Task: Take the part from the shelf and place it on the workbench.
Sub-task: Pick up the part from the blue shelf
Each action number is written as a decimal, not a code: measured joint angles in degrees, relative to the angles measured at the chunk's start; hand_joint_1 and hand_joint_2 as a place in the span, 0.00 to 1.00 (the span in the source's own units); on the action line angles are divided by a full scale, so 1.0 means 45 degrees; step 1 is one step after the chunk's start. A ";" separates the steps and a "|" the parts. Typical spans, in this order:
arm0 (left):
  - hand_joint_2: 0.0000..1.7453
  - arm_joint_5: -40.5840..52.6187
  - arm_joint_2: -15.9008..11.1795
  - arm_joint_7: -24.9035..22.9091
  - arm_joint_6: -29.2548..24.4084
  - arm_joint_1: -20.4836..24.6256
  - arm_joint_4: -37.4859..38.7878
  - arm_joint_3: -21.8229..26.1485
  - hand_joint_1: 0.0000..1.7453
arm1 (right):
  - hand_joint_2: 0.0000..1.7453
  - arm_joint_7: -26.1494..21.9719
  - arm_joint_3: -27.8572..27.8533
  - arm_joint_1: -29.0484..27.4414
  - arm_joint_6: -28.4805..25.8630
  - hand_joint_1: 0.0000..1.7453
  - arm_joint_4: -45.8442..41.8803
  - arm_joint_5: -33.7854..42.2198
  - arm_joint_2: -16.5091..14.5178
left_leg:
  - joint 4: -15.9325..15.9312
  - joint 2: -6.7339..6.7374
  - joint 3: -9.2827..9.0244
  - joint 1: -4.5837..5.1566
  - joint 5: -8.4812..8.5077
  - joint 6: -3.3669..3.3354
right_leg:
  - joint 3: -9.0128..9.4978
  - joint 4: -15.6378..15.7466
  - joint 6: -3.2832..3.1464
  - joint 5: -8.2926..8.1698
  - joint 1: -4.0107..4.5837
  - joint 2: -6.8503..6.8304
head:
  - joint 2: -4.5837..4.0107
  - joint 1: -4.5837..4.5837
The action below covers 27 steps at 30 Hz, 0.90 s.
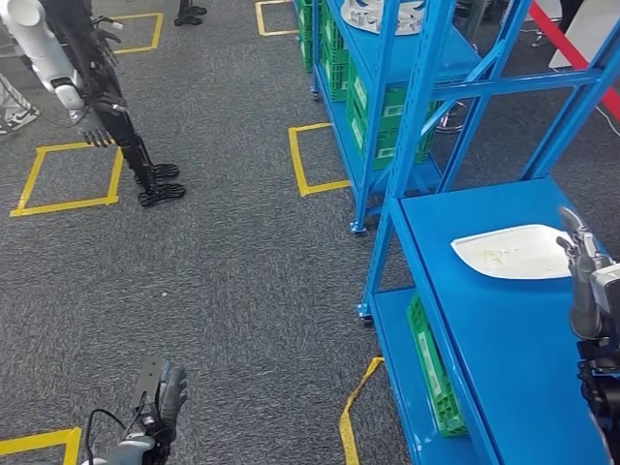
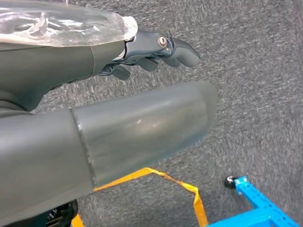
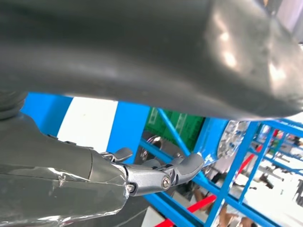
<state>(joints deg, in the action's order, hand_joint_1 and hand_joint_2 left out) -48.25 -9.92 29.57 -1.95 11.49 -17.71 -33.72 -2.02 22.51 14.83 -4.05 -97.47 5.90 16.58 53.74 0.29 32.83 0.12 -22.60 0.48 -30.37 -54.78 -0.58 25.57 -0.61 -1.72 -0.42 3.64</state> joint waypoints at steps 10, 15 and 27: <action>0.00 -0.0186 -0.0033 0.0215 0.0021 -0.0108 0.0001 0.0021 0.00 | 1.00 0.2747 -0.0036 -0.0193 -0.0246 0.00 -0.0298 -0.1825 0.0636 | 0.0013 -0.0014 -0.0016 0.0014 -0.0050 -0.0109 | 0.0127 0.0216 0.0239 -0.0105 -0.0011 0.0011 | 0.0000 -0.0101; 0.00 -0.0223 -0.0101 0.0253 0.0059 -0.0231 0.0015 0.0157 0.00 | 0.00 0.3436 -0.0226 -0.0460 -0.0001 0.00 -0.0930 -0.1920 0.1399 | 0.0014 -0.0004 -0.0020 0.0007 -0.0055 -0.0117 | 0.0126 0.0218 0.0318 -0.0103 -0.0002 0.0024 | 0.0000 -0.0095; 0.00 -0.0865 -0.0242 0.0682 0.0334 -0.0580 0.0096 0.0545 0.00 | 0.00 0.6863 -0.0040 0.0072 0.2194 0.00 -0.2409 -0.1877 0.3668 | -0.0010 0.0015 -0.0029 -0.0029 -0.0038 -0.0097 | 0.0119 0.0209 0.0315 -0.0102 0.0051 0.0031 | 0.0000 -0.0095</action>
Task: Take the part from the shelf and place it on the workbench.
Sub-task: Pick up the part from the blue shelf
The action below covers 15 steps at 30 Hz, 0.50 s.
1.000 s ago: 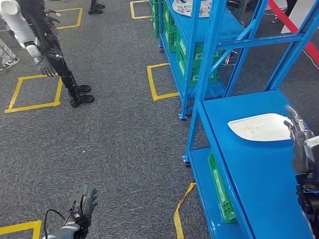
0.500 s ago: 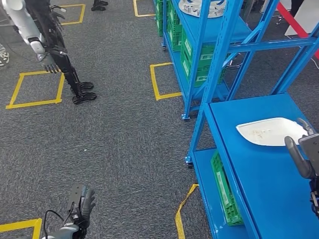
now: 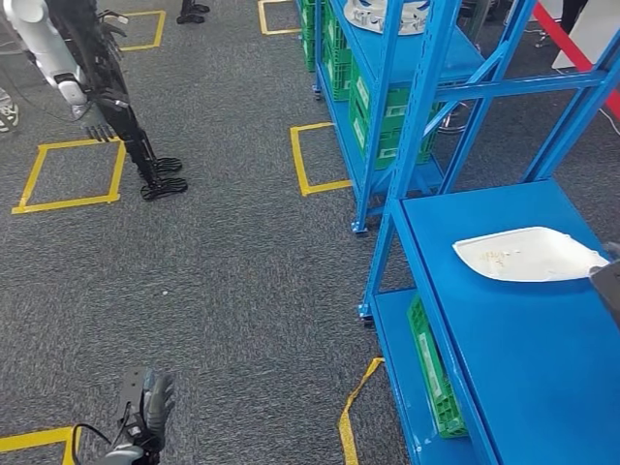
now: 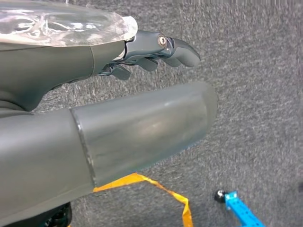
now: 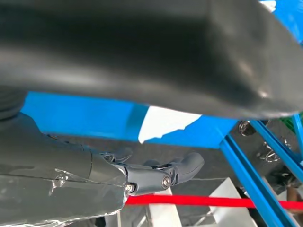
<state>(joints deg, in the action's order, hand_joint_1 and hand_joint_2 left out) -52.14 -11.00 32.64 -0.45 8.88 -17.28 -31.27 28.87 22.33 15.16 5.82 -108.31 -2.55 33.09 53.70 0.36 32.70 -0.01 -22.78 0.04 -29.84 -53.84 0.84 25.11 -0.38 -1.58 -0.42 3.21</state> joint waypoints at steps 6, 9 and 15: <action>0.00 -0.0056 -0.0020 0.0027 0.0057 -0.0052 0.0035 0.0109 0.00 | 0.00 0.0363 0.0575 0.0708 0.0304 0.00 -0.0237 0.0305 0.0794 | 0.0000 -0.0014 0.0001 -0.0020 0.0006 -0.0005 | 0.0007 0.0000 -0.0003 0.0002 0.0000 -0.0004 | 0.0000 -0.0001; 0.00 -0.0058 -0.0027 0.0027 0.0061 -0.0061 0.0036 0.0149 0.00 | 0.00 0.0370 0.0749 0.0819 0.0307 0.00 -0.0293 0.0318 0.0996 | 0.0000 -0.0017 0.0002 -0.0019 0.0005 -0.0005 | 0.0010 0.0000 -0.0002 0.0002 -0.0001 -0.0004 | 0.0000 -0.0001; 0.00 -0.0196 -0.0035 0.0085 0.0119 -0.0069 0.0049 0.0297 0.00 | 0.00 0.0683 0.1414 0.1574 0.1098 0.00 -0.0357 0.0509 0.1410 | 0.0000 -0.0008 0.0006 -0.0015 0.0005 -0.0005 | 0.0008 0.0000 -0.0003 0.0001 -0.0004 -0.0003 | 0.0000 -0.0001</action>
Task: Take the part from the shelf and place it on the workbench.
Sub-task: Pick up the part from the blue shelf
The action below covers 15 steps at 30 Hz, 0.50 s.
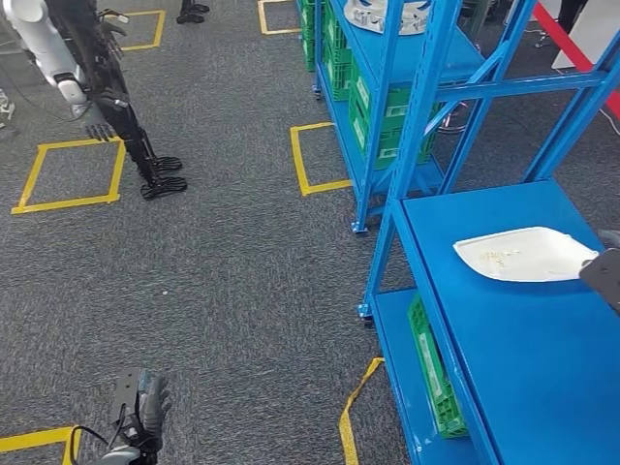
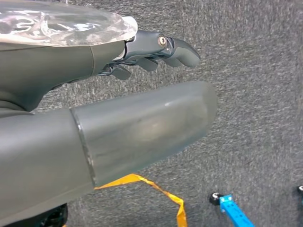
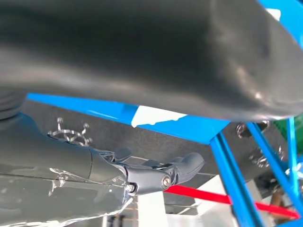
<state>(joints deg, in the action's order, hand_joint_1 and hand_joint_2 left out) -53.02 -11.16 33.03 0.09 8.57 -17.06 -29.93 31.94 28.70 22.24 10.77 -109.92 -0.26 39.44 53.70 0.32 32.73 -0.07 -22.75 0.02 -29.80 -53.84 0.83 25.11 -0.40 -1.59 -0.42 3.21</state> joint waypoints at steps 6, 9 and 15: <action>0.00 -0.0023 -0.0028 0.0039 0.0096 0.0004 0.0028 0.0035 0.00 | 0.00 0.0580 0.1619 0.1642 0.1942 0.00 0.0091 0.0451 0.0704 | 0.0000 -0.0014 0.0000 -0.0004 0.0008 -0.0006 | 0.0001 -0.0001 0.0000 0.0000 0.0002 -0.0005 | 0.0000 0.0000; 0.00 0.0016 -0.0039 -0.0007 0.0097 0.0019 0.0032 0.0035 0.00 | 0.00 0.0609 0.2418 0.2307 0.2295 0.00 0.0229 0.0550 0.1015 | 0.0000 -0.0014 -0.0001 -0.0004 0.0009 -0.0005 | 0.0001 -0.0002 0.0000 0.0000 0.0002 -0.0004 | 0.0000 0.0000; 0.00 0.0111 -0.0040 -0.0104 0.0095 0.0040 0.0039 0.0035 0.00 | 0.00 0.0708 0.3805 0.3153 0.2586 0.00 0.0550 0.0311 0.1610 | 0.0001 -0.0014 0.0000 -0.0002 0.0007 -0.0006 | -0.0001 -0.0001 0.0000 0.0000 0.0000 -0.0003 | 0.0000 0.0000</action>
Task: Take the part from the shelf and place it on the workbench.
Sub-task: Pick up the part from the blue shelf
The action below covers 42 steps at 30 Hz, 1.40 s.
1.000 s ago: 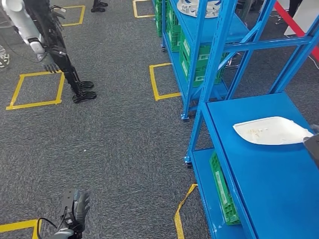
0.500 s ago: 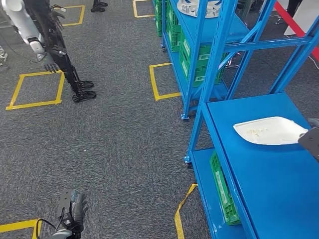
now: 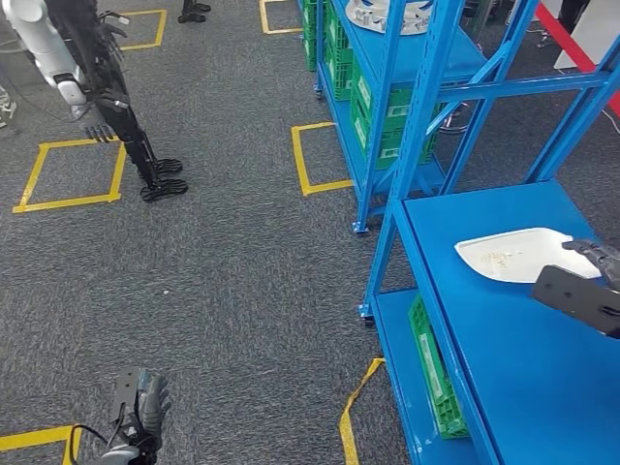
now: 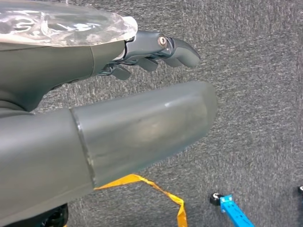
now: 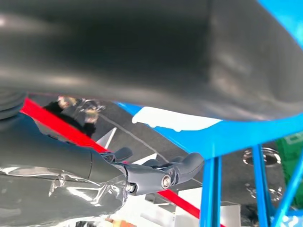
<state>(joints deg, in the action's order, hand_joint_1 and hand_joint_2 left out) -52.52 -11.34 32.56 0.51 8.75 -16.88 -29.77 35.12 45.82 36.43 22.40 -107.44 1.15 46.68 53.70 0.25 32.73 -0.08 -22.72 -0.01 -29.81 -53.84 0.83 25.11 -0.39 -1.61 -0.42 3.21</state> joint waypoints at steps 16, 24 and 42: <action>0.00 -0.0057 -0.0012 -0.0004 -0.0002 -0.0015 0.0002 0.0002 0.00 | 1.00 -0.0504 0.0829 0.0288 -0.0797 0.00 0.1014 -0.1355 0.0601 | 0.0000 0.0001 -0.0001 0.0000 0.0000 0.0000 | 0.0001 0.0000 0.0000 -0.0001 0.0002 0.0003 | 0.0000 0.0001; 0.00 -0.0112 -0.0022 0.0045 -0.0002 -0.0045 0.0017 0.0011 0.00 | 1.00 -0.0577 0.0654 0.0291 -0.0820 0.00 0.1430 -0.1880 0.0603 | 0.0000 0.0000 0.0000 0.0000 0.0000 0.0000 | 0.0002 0.0000 0.0000 0.0000 0.0001 0.0002 | 0.0000 0.0000; 0.00 -0.0110 -0.0053 0.0010 -0.0045 -0.0061 0.0022 0.0015 0.00 | 1.00 -0.0850 0.0627 0.0340 -0.0225 0.00 0.2035 -0.3023 0.0603 | -0.0001 -0.0001 0.0000 0.0000 0.0000 0.0000 | 0.0003 0.0000 0.0000 0.0000 0.0001 0.0001 | 0.0000 0.0002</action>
<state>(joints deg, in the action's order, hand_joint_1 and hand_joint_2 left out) -53.02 -11.58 32.60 0.31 8.48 -16.79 -29.70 31.30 48.64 37.96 21.39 -98.29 -12.46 49.40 53.70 0.25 32.73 -0.08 -22.73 -0.01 -29.79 -53.84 0.83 25.11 -0.39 -1.60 -0.42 3.22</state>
